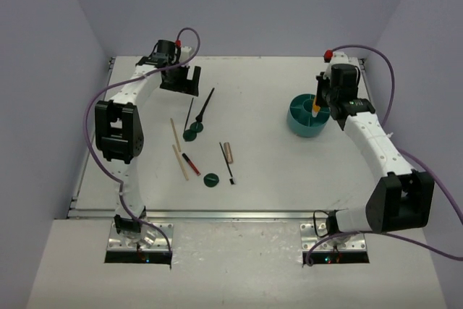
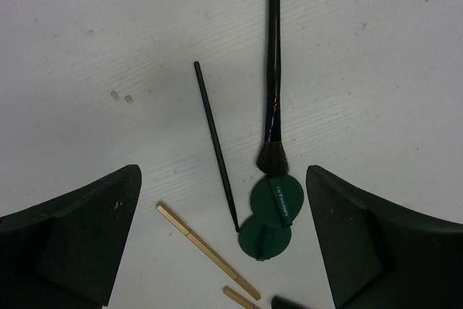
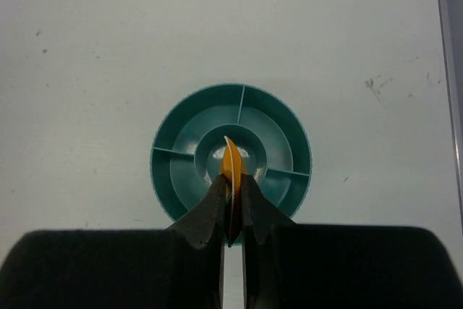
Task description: Organize the makeup
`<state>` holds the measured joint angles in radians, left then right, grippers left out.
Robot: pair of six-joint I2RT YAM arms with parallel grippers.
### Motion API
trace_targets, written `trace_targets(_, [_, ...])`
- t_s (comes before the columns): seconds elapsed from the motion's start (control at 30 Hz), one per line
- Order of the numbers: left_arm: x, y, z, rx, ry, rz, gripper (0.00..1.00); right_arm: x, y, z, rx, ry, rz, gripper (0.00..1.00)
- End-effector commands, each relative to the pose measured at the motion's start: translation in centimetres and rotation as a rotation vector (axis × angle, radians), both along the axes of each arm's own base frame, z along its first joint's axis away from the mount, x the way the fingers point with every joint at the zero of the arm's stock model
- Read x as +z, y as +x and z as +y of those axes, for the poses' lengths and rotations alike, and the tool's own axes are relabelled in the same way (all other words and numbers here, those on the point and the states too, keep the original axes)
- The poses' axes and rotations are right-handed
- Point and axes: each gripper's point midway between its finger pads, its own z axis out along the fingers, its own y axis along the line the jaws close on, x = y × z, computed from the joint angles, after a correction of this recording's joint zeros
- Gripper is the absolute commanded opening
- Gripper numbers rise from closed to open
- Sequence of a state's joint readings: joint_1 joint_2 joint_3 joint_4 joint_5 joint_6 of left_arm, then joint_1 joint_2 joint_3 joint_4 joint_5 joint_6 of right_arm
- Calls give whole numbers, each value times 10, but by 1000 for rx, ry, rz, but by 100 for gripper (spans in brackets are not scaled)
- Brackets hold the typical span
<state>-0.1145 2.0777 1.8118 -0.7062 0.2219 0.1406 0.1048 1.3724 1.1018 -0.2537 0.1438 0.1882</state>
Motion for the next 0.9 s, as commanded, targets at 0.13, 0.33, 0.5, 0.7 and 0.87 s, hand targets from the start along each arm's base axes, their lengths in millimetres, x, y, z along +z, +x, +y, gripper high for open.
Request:
trace_targets(0.13, [16, 3, 2, 8, 19, -55, 94, 22, 27, -13, -10, 67, -134, 0])
trace_targets(0.33, [8, -3, 4, 12, 24, -36, 94, 24, 35, -6, 15, 90, -152, 0])
trace_targets(0.5, [8, -2, 4, 11, 27, -39, 94, 1, 35, -4, 16, 107, -119, 0])
trace_targets(0.7, [4, -3, 5, 5, 38, -32, 94, -18, 29, -4, 5, 119, -85, 4])
trace_targets(0.87, [-3, -5, 5, 6, 43, -10, 91, -23, 24, -3, 3, 127, -73, 43])
